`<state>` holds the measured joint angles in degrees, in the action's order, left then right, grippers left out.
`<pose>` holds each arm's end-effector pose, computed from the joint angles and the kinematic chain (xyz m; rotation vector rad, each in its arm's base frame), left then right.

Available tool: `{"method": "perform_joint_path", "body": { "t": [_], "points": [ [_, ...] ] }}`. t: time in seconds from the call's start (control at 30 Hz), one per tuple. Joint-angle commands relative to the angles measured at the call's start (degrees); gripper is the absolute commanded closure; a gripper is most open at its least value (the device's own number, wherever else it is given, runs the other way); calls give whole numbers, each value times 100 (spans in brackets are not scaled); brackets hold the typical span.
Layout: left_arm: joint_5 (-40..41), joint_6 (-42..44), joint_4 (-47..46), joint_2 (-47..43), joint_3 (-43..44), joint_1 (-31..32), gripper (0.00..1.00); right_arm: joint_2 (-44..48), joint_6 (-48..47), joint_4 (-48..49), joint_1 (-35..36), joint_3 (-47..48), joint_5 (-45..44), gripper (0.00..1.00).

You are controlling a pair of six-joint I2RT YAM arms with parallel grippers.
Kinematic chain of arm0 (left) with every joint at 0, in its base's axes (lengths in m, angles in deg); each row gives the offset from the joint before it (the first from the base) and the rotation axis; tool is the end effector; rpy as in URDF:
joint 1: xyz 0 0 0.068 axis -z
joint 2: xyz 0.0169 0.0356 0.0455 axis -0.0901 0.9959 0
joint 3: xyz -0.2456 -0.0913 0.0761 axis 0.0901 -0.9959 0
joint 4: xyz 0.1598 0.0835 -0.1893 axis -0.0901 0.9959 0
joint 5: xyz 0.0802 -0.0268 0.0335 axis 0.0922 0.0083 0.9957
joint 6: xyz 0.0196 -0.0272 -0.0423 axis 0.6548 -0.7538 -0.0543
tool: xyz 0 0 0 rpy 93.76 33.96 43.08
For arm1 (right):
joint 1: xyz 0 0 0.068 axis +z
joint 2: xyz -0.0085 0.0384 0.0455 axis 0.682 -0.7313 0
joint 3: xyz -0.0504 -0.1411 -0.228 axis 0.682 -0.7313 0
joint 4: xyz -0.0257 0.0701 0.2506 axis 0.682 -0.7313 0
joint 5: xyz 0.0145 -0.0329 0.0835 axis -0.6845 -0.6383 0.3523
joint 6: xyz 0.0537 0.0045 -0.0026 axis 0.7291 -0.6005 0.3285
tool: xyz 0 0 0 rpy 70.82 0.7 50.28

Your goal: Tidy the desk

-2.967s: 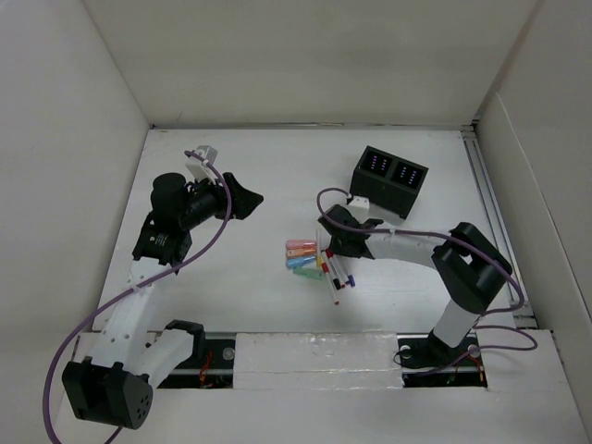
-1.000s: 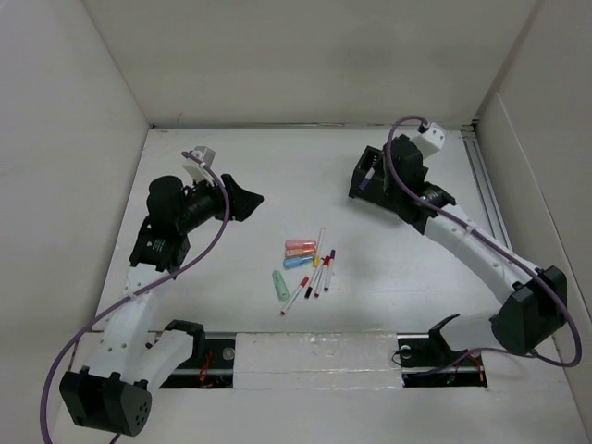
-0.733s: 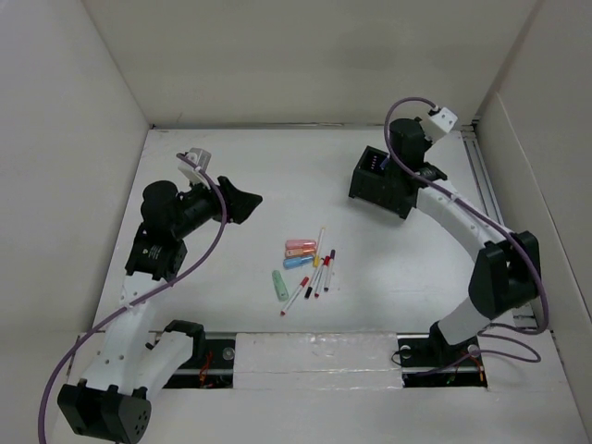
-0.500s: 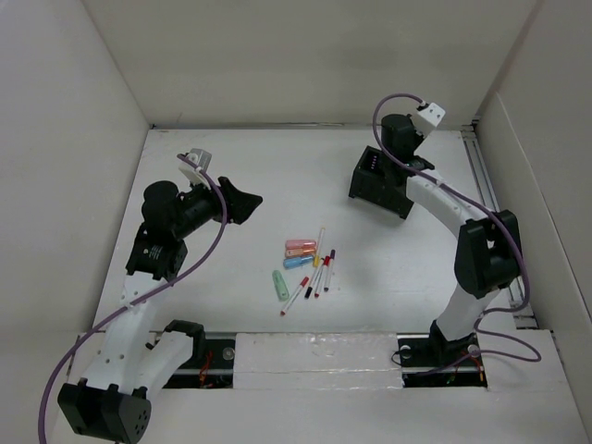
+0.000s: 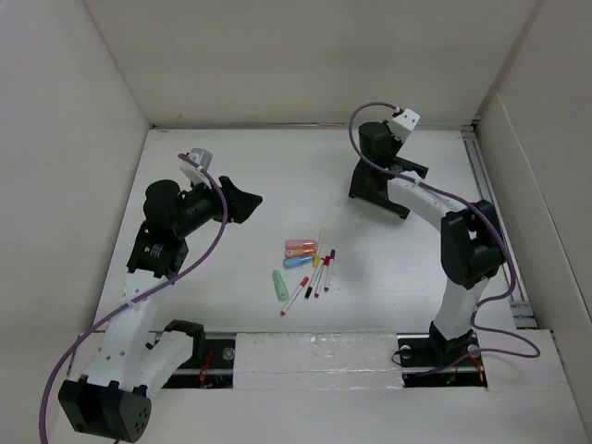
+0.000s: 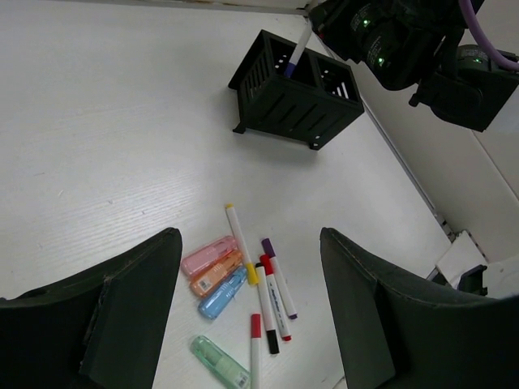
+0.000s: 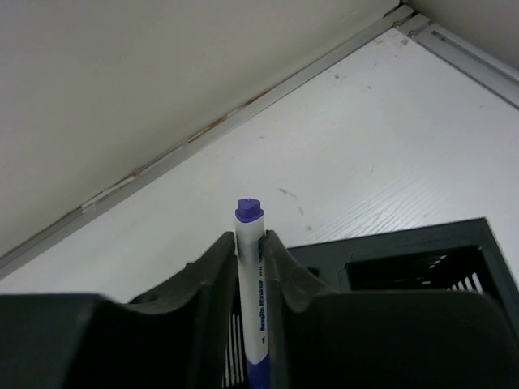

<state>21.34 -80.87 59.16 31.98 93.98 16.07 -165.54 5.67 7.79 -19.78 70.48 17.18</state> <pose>0.1880 -0.0559 0.3658 0.3169 1.6499 -0.8775 0.4064 0.1436 0.2870 0.6458 1.6431 -0.2273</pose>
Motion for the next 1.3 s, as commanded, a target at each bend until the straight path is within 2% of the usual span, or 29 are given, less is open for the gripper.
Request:
{"method": "perform_joint_path", "body": {
  "t": [0.0, 0.07, 0.17, 0.27, 0.3, 0.33, 0.37, 0.4, 0.47, 0.63, 0.67, 0.73, 0.77, 0.87, 0.9, 1.0, 1.03, 1.07, 1.27],
  "points": [
    [3, 63, -95, -30, 62, 27, 35, 35, 68, 284, 243, -42, -371, 69],
    [117, 72, -51, 48, 105, 27, 35, 166, 129, 135, 314, -68, -380, 56],
    [275, 63, 11, 23, 97, 27, 35, 744, 269, -58, 603, -243, -93, 42],
    [434, 54, 72, 75, 150, 27, 35, 1185, 296, -50, 815, -507, 50, 38],
    [495, 45, 125, 84, 158, 27, 35, 1308, 357, -93, 885, -577, 216, 40],
    [531, 28, 134, 93, 159, 27, 35, 1440, 445, -277, 1034, -726, 330, 47],
    [600, 10, 125, 49, 115, 27, 35, 1676, 646, -391, 1122, -815, 523, 62],
    [653, -42, 125, 40, 106, 27, 35, 1792, 770, -593, 1210, -929, 951, 72],
    [891, -95, 152, 75, 149, 27, 35, 2020, 1138, -735, 1516, -1296, 1576, 98],
    [1075, -201, 196, 23, 115, 27, 36, 2083, 1684, -1822, 2168, -2045, 2177, 100],
    [1145, -201, 196, 49, 123, 27, 36, 2074, 1955, -2017, 2256, -2150, 2160, 97],
    [1077, -201, 213, 84, 150, 27, 37, 2144, 2220, -2361, 2441, -2554, 2221, 82],
    [1024, -201, 187, 67, 132, 27, 37, 2214, 2274, -2387, 2441, -2721, 2369, 68],
    [909, -201, 117, 119, 149, 27, 37, 2425, 2318, -2361, 2608, -3153, 2906, 52],
    [900, -201, 125, 154, 158, 27, 37, 2434, 2362, -2431, 2687, -3188, 2898, 49],
    [751, -218, 47, 172, 124, 27, 37, 2365, 2371, -2379, 2687, -3232, 2767, 48],
    [751, -219, 37, 163, 106, 27, 37, 2286, 2336, -2353, 2687, -3198, 2775, 49],
    [846, -192, 72, 181, 149, 27, 37, 2172, 2370, -2405, 2687, -3145, 2784, 57],
    [838, -175, 64, 111, 97, 27, 37, 1759, 2309, -2230, 2687, -3171, 3091, 60]
  ]
}}
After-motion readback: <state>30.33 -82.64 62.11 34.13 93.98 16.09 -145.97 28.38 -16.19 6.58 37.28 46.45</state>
